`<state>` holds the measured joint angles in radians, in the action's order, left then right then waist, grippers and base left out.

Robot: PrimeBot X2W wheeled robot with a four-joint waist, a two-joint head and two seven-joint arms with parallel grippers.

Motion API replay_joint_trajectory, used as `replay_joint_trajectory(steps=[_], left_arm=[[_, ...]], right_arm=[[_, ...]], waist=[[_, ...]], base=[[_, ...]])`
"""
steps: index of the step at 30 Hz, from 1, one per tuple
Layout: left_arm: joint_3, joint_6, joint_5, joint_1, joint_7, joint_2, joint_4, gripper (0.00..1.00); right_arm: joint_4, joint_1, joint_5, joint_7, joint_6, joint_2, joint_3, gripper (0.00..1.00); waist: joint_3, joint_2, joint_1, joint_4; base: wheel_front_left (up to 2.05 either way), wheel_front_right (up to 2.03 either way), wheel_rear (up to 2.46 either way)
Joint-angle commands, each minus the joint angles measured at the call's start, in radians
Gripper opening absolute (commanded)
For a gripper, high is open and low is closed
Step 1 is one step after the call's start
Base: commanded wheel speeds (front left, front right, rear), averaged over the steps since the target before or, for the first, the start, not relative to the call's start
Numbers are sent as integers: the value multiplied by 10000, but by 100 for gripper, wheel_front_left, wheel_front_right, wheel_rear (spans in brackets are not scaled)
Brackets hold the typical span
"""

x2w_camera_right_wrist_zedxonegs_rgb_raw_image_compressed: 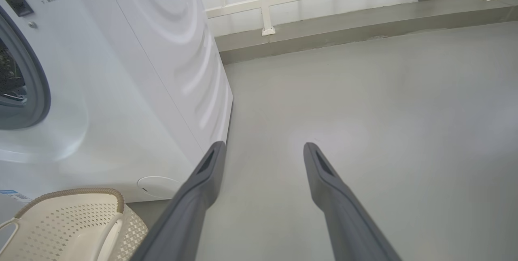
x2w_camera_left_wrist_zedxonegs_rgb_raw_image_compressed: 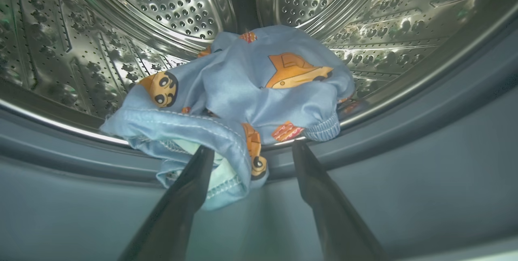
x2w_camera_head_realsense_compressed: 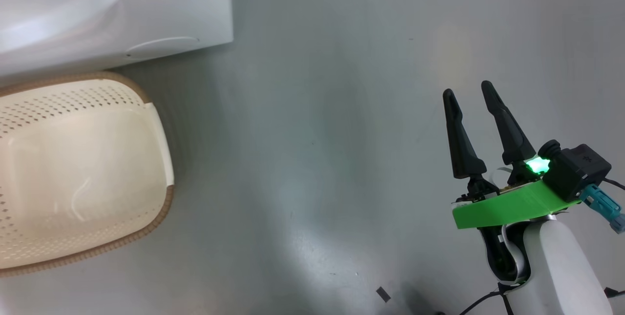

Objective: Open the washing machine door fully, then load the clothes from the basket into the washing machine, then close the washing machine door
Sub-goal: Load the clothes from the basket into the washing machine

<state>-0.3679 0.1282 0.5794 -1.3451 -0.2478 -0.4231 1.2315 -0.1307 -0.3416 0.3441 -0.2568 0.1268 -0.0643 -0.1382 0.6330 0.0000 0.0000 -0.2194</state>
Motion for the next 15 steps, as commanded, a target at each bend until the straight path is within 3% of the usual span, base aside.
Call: replay_joint_trajectory(steps=[1,8,15], left_arm=[[174,23,163,228,-95,-441,-299,100],[737,24,499,1278,-135,-429,-1499,100],[2081,24,182,2613,-137,-168,-2898,100]], right_arm=[[193,234,-7,-49,39,-55,-174,100],[188,346,-26,-49,39,-176,-37,100],[171,533,-30,-49,39,-385,90,100]], waist=[[-125,0,0,111],[-453,0,0,389],[-851,0,0,676]], base=[[0,0,0],[0,0,0],[0,0,0]])
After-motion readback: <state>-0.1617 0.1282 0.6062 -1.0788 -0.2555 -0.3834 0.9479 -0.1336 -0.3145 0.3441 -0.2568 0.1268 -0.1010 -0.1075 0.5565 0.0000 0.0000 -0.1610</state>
